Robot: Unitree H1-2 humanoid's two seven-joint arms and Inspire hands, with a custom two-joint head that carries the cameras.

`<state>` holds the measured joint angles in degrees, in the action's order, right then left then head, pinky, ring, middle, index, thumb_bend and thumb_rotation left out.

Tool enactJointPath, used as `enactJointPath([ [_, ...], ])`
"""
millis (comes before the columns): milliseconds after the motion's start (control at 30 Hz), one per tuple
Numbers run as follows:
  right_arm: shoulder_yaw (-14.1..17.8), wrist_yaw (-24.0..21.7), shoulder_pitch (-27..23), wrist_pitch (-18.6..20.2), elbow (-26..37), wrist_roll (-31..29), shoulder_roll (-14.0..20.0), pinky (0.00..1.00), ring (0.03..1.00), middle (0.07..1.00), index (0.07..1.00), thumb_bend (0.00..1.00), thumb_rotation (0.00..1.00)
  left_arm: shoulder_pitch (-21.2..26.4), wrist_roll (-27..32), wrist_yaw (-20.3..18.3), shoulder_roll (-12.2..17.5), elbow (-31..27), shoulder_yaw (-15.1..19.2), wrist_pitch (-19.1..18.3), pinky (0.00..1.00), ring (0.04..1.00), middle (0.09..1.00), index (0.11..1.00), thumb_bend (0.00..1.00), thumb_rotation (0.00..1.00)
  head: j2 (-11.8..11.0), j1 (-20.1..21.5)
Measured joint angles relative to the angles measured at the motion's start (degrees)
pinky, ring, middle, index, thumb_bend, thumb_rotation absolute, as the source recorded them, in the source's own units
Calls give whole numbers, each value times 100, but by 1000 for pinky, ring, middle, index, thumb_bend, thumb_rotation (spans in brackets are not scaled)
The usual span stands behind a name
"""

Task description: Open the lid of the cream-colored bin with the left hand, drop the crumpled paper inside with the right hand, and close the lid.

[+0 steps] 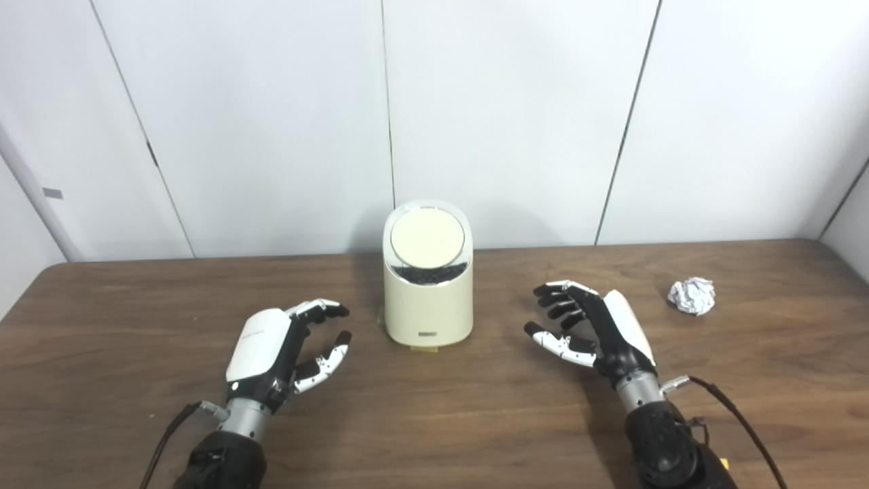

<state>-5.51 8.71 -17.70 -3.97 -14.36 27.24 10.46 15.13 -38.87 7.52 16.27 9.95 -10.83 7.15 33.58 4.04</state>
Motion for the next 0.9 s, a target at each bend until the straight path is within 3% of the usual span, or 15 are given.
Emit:
enactJointPath([
  [200,0,16,-16,-11,-35,1,0,516,613,662,675,302,306,8,-3,-58,5,1,-6,-1,621,721,733,728,287,439,-9,0],
  [567,0,15,-16,-7,-14,-8,0,513,611,660,676,306,297,8,38,-61,-7,0,31,0,613,718,737,731,311,380,17,0],
  [733,-4,15,-16,-8,-15,-5,-1,517,614,663,678,311,301,8,54,-95,-52,-61,112,-140,613,728,747,744,330,463,18,9],
  [800,-4,15,-16,-7,-15,-5,0,512,611,660,677,310,303,5,86,-166,-51,-132,136,-198,599,722,749,747,401,543,26,26],
  [900,-7,15,-18,-6,-15,0,-3,503,606,658,678,308,293,9,328,-413,-74,-496,264,-462,540,682,749,765,651,708,26,26],
])
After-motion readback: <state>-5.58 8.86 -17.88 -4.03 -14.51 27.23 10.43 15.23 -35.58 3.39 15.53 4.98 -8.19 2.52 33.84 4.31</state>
